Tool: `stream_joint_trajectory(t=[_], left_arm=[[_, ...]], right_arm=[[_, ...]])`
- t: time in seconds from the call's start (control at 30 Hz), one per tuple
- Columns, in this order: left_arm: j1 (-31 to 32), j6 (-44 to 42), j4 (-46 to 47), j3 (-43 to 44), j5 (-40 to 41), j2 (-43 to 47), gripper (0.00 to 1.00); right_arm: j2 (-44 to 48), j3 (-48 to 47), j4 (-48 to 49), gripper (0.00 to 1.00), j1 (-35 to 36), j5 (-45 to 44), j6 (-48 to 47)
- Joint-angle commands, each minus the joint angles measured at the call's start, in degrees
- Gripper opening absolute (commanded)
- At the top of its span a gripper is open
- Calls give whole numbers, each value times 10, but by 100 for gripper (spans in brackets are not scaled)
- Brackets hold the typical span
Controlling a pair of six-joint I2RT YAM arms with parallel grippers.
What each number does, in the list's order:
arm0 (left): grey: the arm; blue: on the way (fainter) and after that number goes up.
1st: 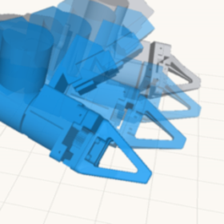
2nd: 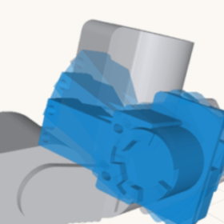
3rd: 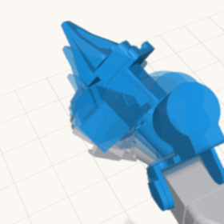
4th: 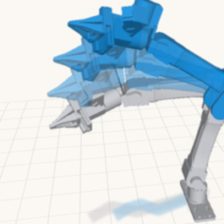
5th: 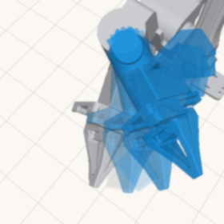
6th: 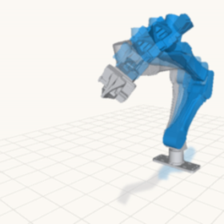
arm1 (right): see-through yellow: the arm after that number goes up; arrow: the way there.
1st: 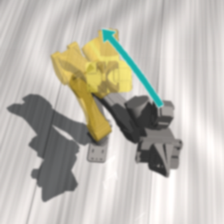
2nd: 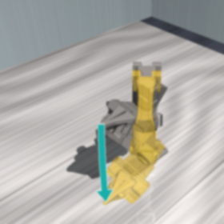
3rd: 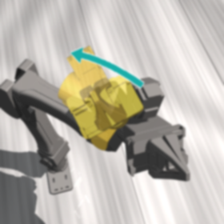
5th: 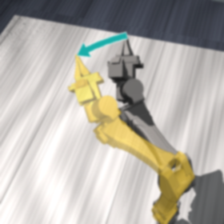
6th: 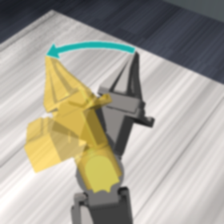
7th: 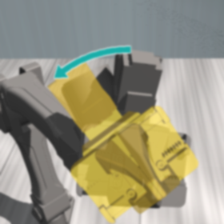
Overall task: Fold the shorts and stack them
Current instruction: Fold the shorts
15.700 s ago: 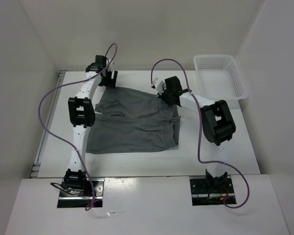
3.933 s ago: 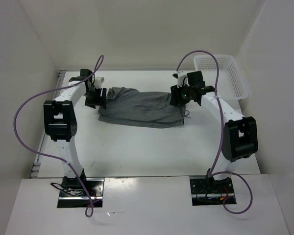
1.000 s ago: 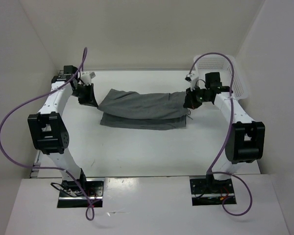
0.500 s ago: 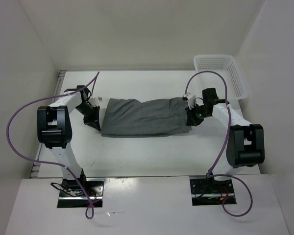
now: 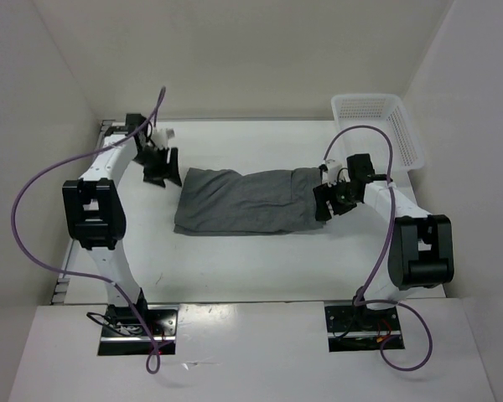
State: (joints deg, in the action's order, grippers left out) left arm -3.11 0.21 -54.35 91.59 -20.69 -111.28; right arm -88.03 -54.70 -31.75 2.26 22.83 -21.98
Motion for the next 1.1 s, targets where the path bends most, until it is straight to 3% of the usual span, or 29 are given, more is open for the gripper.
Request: stream_joint_trajectory(t=[0.0, 0.07, 0.3, 0.47, 0.57, 0.67, 0.7, 0.73, 0.83, 0.87, 0.9, 1.07], left_arm=[[8, -2, 50, 107, -37, -49, 70], [14, -2, 50, 168, -37, -99, 70], [49, -2, 85, 231, -16, -191, 71], [71, -2, 91, 259, -1, -239, 70], [71, -2, 97, 259, -1, -246, 61], [71, -2, 102, 253, 6, -246, 43], [71, -2, 102, 253, 6, -246, 36], [71, -2, 102, 253, 6, -246, 19], [58, -2, 116, 248, 42, -241, 2], [58, -2, 116, 248, 58, -241, 0], [47, -2, 124, 248, 72, -234, 0], [17, -2, 137, 248, 124, -228, 0]], right_arm=[[-5, -8, 30, 78, 1, -4, 32], [-12, -8, 30, 78, 1, -4, 12], [-42, -2, 25, 77, 1, 24, -35], [-64, -1, 30, 68, 1, 31, -54], [-65, 10, 30, 61, 13, 37, -60], [-71, 22, 43, 54, 41, 32, -54], [-71, 22, 43, 52, 48, 32, -60], [-71, 22, 43, 49, 58, 32, -60], [-76, 11, 49, 22, 64, 37, -47], [-76, 11, 55, 8, 64, 26, -41], [-76, 11, 62, 1, 64, 17, -41], [-76, 11, 60, 0, 64, -16, -88]])
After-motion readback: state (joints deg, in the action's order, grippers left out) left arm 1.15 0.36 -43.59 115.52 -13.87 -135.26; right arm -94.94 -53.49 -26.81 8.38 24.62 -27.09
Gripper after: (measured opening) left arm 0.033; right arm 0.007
